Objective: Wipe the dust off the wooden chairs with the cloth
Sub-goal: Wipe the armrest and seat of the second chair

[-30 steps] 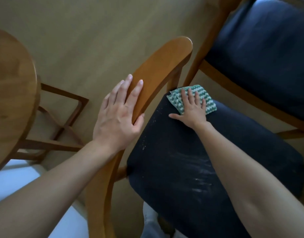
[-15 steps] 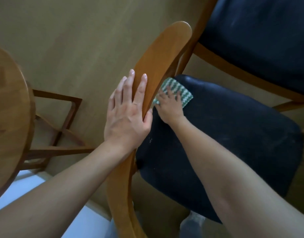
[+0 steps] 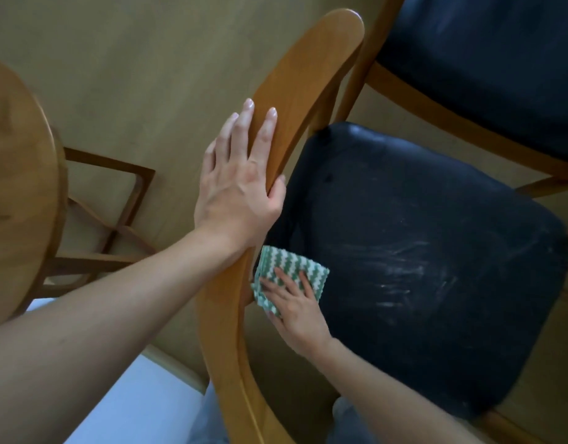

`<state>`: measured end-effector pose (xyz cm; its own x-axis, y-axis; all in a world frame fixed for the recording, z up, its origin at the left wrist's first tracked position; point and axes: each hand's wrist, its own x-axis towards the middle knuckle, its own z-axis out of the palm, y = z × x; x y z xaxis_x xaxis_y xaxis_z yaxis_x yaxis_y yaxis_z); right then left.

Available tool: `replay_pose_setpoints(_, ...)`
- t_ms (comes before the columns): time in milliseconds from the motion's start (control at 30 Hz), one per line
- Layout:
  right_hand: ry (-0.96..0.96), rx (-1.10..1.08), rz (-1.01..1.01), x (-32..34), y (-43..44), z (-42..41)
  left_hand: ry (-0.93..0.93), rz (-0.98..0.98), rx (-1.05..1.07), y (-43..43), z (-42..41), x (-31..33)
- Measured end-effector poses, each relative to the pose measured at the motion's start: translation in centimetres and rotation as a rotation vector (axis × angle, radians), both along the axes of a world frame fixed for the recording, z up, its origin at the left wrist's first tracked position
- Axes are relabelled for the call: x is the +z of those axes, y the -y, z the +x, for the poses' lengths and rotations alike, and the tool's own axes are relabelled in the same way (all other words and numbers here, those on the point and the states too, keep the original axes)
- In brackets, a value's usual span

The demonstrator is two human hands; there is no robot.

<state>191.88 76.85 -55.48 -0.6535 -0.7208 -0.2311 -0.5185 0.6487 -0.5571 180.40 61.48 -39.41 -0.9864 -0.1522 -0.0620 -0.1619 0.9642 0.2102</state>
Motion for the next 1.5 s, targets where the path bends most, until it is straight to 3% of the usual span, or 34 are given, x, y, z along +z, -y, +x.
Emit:
replay_pose_setpoints(100, -0.052, 0.154, 0.023, -0.2, -2.1, 3.6, -0.004, 0.021, 0.003, 0.0, -0.1, 0.0)
replay_pose_setpoints(167, -0.026, 0.133, -0.036, 0.2, -3.0, 4.5, 0.001, 0.028, 0.009, 0.0, -0.1, 0.0)
replay_pose_setpoints(233, 0.111, -0.106, -0.178, 1.5, -2.2, 3.1, -0.001, 0.03, 0.01, 0.0, -0.1, 0.0)
replay_pose_setpoints(333, 0.732, -0.668, -0.473, 4.7, -0.3, -2.8, 0.002, 0.041, 0.007, -0.1, -0.1, 0.2)
replay_pose_setpoints(367, 0.801, -0.829, -0.58, 5.3, -0.1, -5.4, 0.002, 0.041, 0.008, -0.1, -0.1, 0.2)
replay_pose_setpoints(433, 0.781, -0.988, -0.716, 6.1, -0.2, -11.3, -0.003, 0.039, 0.011, -0.1, -0.1, 0.2)
replay_pose_setpoints(500, 0.64, -1.005, -0.823, 6.9, -0.9, -17.5, -0.008, 0.033, 0.015, -0.1, 0.0, 0.1)
replay_pose_setpoints(600, 0.319, -0.97, -0.775, 7.4, -2.2, -25.7, -0.018, 0.028, 0.012, 0.0, -0.1, -0.1)
replay_pose_setpoints(700, 0.088, -0.833, -0.378, 5.6, -3.0, -30.7, -0.035, 0.013, -0.002, 0.1, -0.1, -0.4)
replay_pose_setpoints(767, 0.108, -0.669, 0.017, 3.2, -3.1, -31.6, -0.036, 0.004, 0.001, 0.1, -0.1, -0.5)
replay_pose_setpoints(833, 0.102, -0.51, 0.219, 0.9, -2.7, -30.8, -0.032, 0.007, 0.007, 0.2, -0.1, -0.5)
replay_pose_setpoints(933, 0.002, -0.53, 0.206, -0.3, -1.7, -29.3, -0.033, 0.018, 0.002, 0.1, -0.1, -0.4)
replay_pose_setpoints(1067, 0.014, -0.291, 0.112, 0.3, -0.7, -25.2, -0.023, 0.024, 0.009, 0.0, -0.1, 0.0)
replay_pose_setpoints(1233, 0.027, -0.178, 0.038, 0.4, 0.4, -15.0, -0.012, 0.023, 0.007, -0.1, -0.1, 0.0)
replay_pose_setpoints(1367, -0.069, -0.086, -0.035, -0.5, 0.0, -6.4, -0.012, 0.019, 0.003, 0.0, 0.0, -0.1)
replay_pose_setpoints(1500, -0.112, 0.083, -0.001, -0.9, -1.6, 0.1, -0.015, 0.021, -0.009, -0.1, 0.0, -0.1)
